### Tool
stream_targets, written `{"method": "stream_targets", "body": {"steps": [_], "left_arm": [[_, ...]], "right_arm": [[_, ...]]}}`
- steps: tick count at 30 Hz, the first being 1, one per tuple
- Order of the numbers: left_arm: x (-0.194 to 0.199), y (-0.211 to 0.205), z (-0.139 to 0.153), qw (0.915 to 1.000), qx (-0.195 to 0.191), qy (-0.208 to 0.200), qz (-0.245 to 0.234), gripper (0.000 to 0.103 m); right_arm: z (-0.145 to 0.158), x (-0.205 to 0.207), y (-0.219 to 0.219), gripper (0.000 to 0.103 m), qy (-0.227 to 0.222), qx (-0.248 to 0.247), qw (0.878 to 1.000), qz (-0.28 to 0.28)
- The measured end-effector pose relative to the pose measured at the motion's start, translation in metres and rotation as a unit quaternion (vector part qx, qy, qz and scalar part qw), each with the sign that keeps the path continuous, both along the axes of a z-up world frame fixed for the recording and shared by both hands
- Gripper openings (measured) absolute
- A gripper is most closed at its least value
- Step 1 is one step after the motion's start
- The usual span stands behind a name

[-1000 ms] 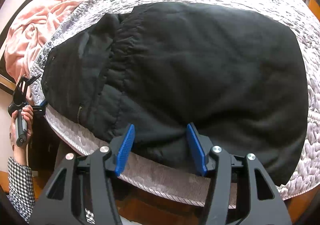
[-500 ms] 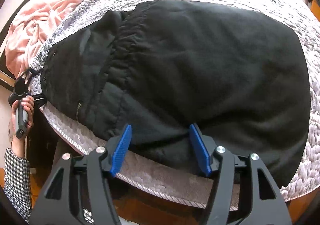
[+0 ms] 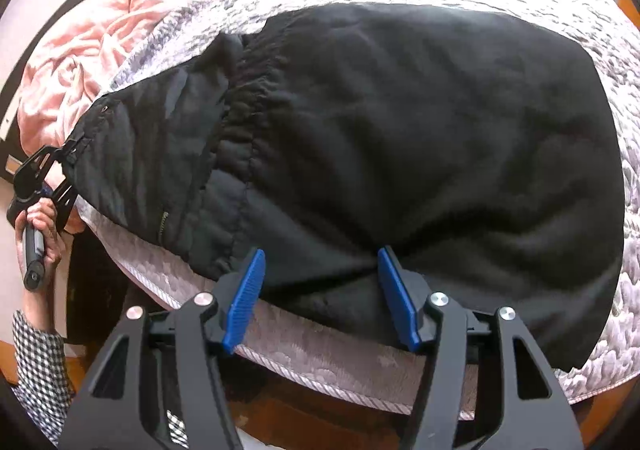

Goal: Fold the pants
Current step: 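Grasp the black pants waist end with the left gripper and lift it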

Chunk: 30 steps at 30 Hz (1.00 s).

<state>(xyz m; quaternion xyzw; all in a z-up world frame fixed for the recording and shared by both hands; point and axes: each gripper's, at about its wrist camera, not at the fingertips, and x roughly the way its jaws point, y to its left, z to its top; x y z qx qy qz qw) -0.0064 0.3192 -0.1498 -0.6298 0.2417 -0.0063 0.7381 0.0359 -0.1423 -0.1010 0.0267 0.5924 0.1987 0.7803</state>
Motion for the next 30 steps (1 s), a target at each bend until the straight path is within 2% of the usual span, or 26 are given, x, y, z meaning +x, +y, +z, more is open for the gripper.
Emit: {"method": "stream_targets", "body": {"steps": [6,11,16,20,27,30], "left_arm": [[0.004,-0.036,0.049,0.9961,0.069,-0.044,-0.034,0.015],[0.006,-0.083,0.090,0.9852,0.131,-0.074,-0.082,0.014],[0.005,-0.144,0.121,0.9643,0.206,-0.087,-0.143,0.015],[0.013,-0.184,0.125,0.9434,0.262,-0.086,-0.185,0.015],[0.024,-0.242,0.123,0.9135,0.310,-0.081,-0.251,0.016],[0.027,-0.257,0.119,0.9087,0.312,-0.076,-0.267,0.016]], "right_arm": [[0.021,-0.001,-0.019,0.055,-0.018,0.029,0.999,-0.023],[0.040,0.001,-0.039,0.056,-0.044,0.030,0.998,-0.045],[0.040,0.002,-0.055,0.057,-0.047,0.028,0.996,-0.071],[0.037,0.002,-0.066,0.057,-0.046,0.022,0.995,-0.083],[0.037,0.000,-0.081,0.057,-0.052,0.019,0.994,-0.095],[0.037,-0.001,-0.086,0.057,-0.053,0.017,0.994,-0.097]]}}
